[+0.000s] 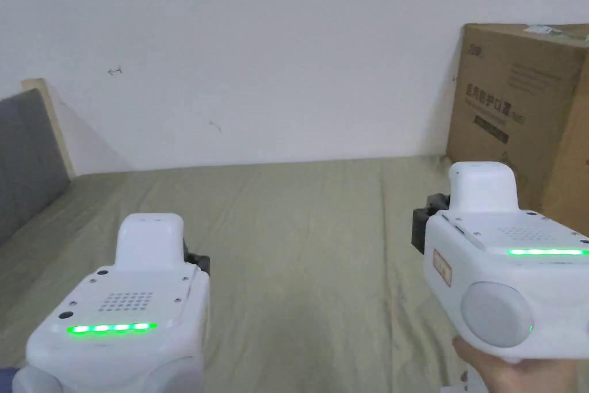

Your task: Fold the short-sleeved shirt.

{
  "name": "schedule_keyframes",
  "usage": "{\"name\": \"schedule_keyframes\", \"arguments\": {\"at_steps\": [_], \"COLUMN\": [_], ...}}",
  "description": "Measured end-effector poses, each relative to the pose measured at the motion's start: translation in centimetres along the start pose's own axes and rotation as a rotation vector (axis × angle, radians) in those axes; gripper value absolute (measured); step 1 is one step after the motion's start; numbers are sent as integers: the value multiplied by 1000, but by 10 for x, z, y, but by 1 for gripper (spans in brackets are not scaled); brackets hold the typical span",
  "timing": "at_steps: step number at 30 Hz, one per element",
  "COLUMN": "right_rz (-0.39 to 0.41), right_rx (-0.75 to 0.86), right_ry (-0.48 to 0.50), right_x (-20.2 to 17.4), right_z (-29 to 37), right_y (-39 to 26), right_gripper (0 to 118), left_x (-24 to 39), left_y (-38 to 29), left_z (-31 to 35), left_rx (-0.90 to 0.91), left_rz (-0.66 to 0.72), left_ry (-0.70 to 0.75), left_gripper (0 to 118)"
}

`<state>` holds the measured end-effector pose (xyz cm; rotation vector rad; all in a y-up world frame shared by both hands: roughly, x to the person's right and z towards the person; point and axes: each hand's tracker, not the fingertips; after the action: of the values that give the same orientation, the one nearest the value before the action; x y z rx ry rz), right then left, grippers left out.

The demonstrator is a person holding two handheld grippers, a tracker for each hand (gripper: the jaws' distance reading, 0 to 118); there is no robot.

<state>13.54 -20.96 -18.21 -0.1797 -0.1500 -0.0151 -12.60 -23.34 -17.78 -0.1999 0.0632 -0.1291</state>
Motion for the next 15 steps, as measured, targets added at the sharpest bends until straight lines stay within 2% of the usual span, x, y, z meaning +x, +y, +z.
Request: {"name": "schedule_keyframes", "arguments": {"at_steps": [2,6,7,8,9,10,11,12,13,15], "right_rz": [5,1,-7,-20,-26,-28,-28,-21,-11,-4], "right_rx": [44,37,15,-5,-10,-11,-6,4,-1,-3], "right_ry": [-11,-9,5,18,20,14,3,-16,-23,-14], "right_x": [0,0,2,3,4,4,3,2,1,3], "right_z": [9,11,9,7,6,6,7,7,5,4], "right_y": [4,-2,-4,-7,-10,-13,-16,-18,-19,-21], "right_gripper": [1,8,19,40,71,85,88,88,89,100], "left_x": [4,-4,-5,-6,-7,-10,-11,-12,-14,-14], "left_y": [6,11,13,13,14,14,14,15,14,14], "left_z": [5,5,5,4,5,4,3,2,1,1], "left_rx": [39,61,50,43,37,40,36,21,13,0], "left_rz": [-31,62,60,72,91,93,95,99,105,117], "left_ry": [23,-48,-46,-46,-31,-31,-37,-43,-60,-62], "left_gripper": [0,0,0,1,11,27,47,77,96,116]}}
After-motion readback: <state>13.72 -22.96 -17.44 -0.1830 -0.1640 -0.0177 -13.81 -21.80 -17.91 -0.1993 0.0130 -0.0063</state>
